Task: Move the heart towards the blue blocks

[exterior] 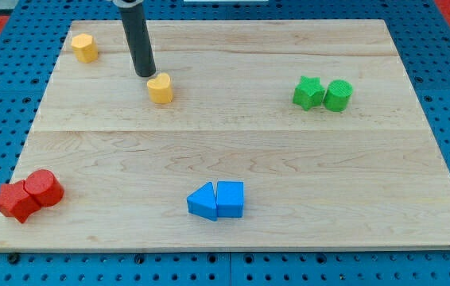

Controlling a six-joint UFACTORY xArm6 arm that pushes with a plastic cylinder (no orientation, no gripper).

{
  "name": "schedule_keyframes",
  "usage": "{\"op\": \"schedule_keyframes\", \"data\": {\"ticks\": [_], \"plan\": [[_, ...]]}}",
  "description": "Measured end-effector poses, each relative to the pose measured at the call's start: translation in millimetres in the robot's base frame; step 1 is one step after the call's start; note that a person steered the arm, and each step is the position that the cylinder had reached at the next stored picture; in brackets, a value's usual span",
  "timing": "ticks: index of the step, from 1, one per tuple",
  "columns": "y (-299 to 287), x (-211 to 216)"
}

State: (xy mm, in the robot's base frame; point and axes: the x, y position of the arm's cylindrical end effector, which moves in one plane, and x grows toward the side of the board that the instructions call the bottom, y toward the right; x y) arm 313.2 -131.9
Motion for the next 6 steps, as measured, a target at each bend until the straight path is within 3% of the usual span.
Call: {"op": "schedule_keyframes", "data": {"ticks": [1, 3, 4, 5, 6], "plan": [[1, -10], [19, 105], [12, 104], [-4, 67], [34, 74]]}}
